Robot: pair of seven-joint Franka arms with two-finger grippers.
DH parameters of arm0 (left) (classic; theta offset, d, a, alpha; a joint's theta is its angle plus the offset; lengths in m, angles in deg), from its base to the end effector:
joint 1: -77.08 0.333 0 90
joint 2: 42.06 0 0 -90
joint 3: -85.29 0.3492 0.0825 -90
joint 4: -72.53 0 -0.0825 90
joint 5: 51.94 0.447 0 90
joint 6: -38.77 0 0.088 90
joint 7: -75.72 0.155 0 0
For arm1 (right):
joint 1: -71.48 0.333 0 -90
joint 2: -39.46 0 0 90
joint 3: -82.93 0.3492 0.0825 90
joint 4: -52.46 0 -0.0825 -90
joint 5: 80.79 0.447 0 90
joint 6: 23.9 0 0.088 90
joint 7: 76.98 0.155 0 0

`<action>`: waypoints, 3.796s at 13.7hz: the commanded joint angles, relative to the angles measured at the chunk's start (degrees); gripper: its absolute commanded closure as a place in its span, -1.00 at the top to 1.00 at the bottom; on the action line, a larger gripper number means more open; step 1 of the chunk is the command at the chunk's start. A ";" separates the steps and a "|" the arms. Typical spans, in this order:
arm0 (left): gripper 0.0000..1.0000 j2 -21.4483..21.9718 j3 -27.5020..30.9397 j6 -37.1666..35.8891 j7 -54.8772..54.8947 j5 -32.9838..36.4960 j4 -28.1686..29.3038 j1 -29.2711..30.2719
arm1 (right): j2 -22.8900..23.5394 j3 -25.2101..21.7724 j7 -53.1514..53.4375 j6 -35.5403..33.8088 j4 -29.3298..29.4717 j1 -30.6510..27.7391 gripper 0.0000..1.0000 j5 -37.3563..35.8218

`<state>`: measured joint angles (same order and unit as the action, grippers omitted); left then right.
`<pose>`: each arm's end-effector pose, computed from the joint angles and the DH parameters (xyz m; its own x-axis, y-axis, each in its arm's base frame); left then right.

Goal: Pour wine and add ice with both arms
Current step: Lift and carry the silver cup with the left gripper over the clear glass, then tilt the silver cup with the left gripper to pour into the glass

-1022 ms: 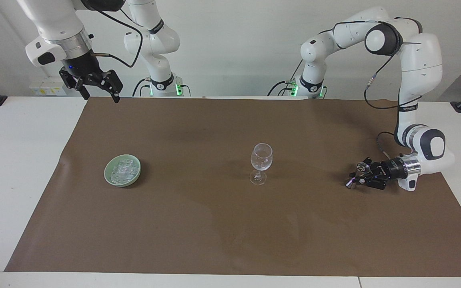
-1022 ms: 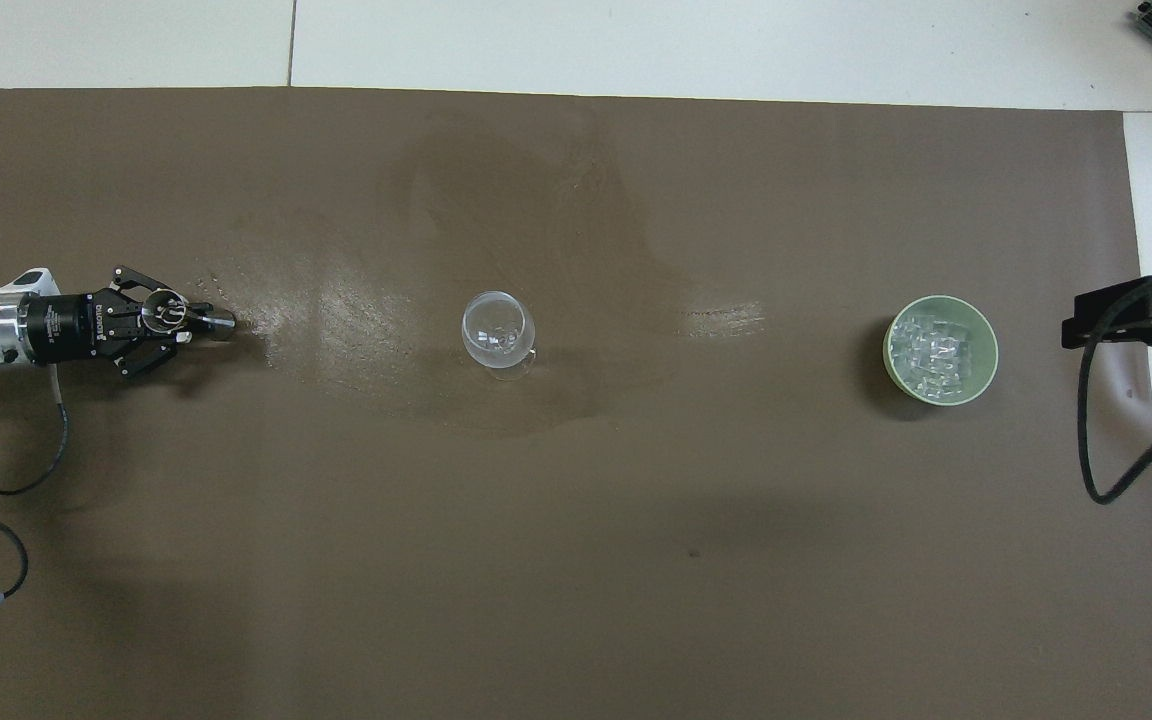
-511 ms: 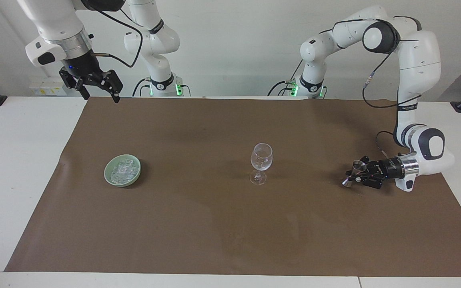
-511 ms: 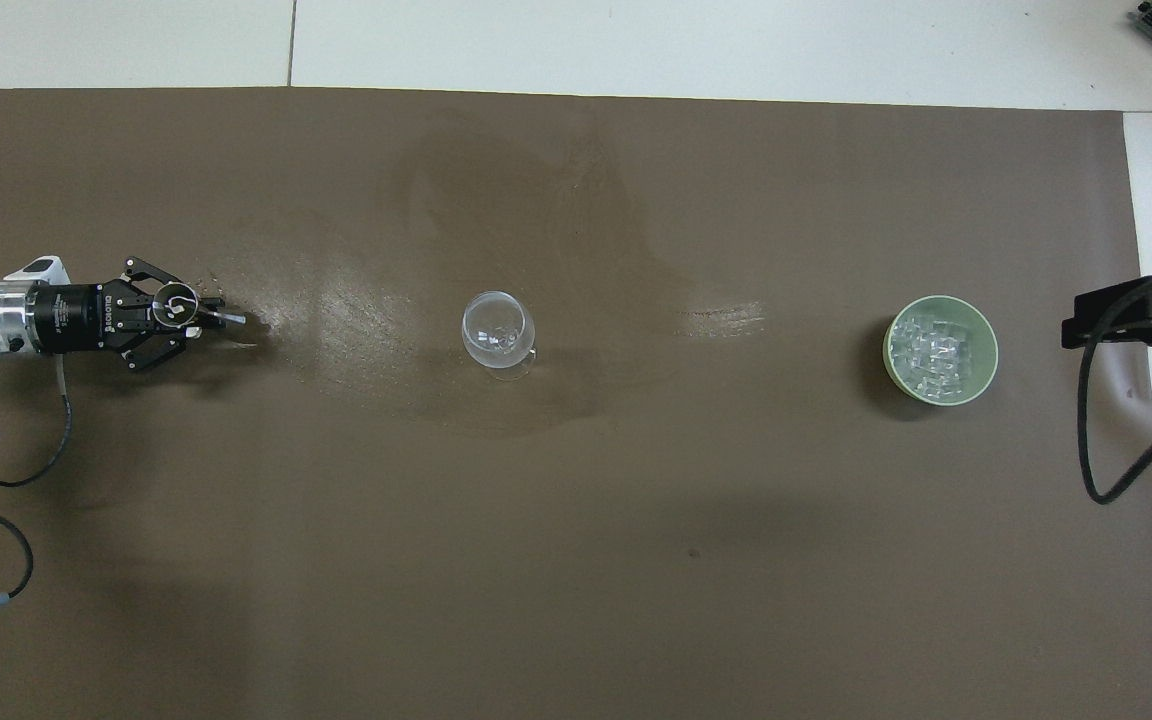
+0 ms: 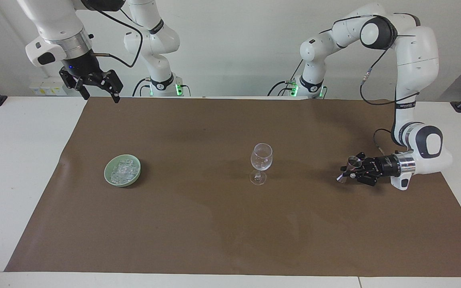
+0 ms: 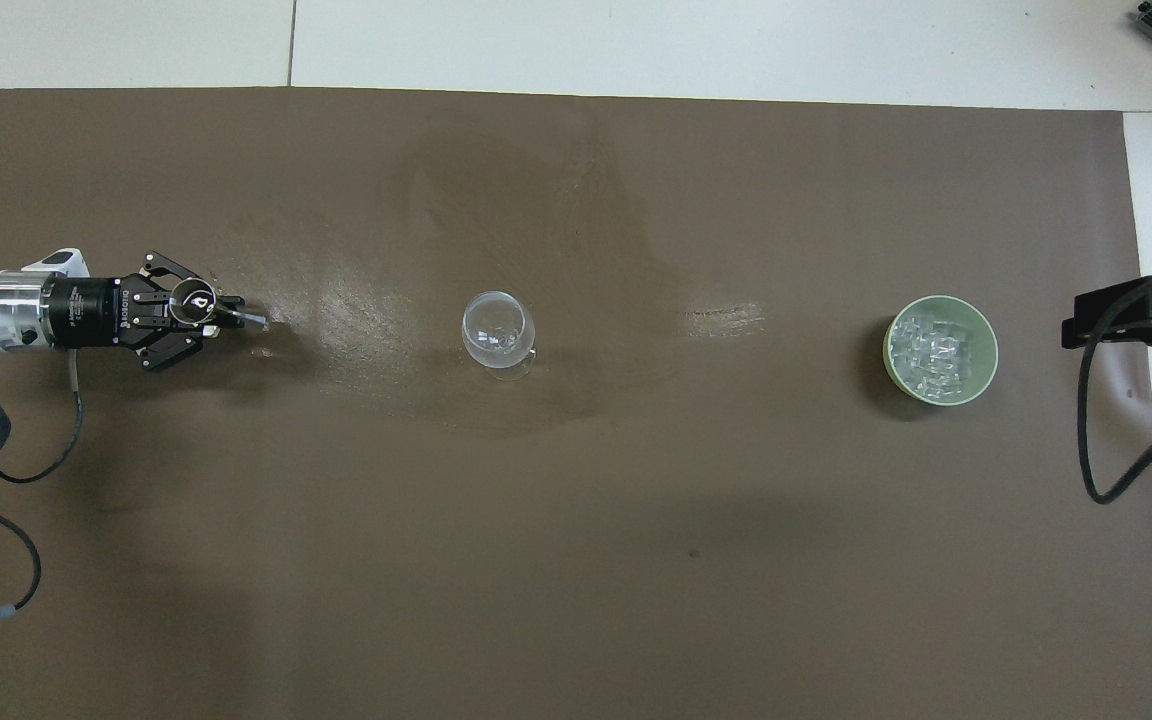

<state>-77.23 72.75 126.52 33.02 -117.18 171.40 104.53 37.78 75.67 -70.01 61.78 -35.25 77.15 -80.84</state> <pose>0.6780 0.0454 0.2413 0.0577 0.1598 -0.9855 0.9980 -0.0353 0.0528 0.5993 -0.0179 0.6420 0.9888 -0.1488 -0.0066 -0.1488 -0.9889 -0.0020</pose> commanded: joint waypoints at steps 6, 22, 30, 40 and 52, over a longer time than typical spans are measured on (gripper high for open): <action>-1.00 10.55 0.67 0.23 -6.79 -3.57 5.09 -5.91 | -0.87 -0.12 -0.91 -0.42 -0.62 -0.14 1.00 1.54; -1.00 16.09 0.85 11.63 -10.29 -12.81 8.97 -19.79 | -0.87 -0.12 -0.91 -0.42 -0.62 -0.14 1.00 1.54; -1.00 21.45 1.11 20.53 -19.97 -6.49 9.32 -23.41 | -0.87 -0.12 -0.91 -0.42 -0.62 -0.14 1.00 1.54; -1.00 25.50 1.20 28.78 -19.80 10.18 10.29 -27.80 | -0.87 -0.12 -0.91 -0.42 -0.62 -0.14 1.00 1.54; -1.00 27.08 1.11 35.38 -28.40 21.01 10.20 -31.32 | -0.87 -0.12 -0.91 -0.42 -0.62 -0.14 1.00 1.54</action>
<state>-52.43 73.01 160.23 7.06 -99.90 179.71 74.46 37.78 75.67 -70.01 61.78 -35.25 77.15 -80.84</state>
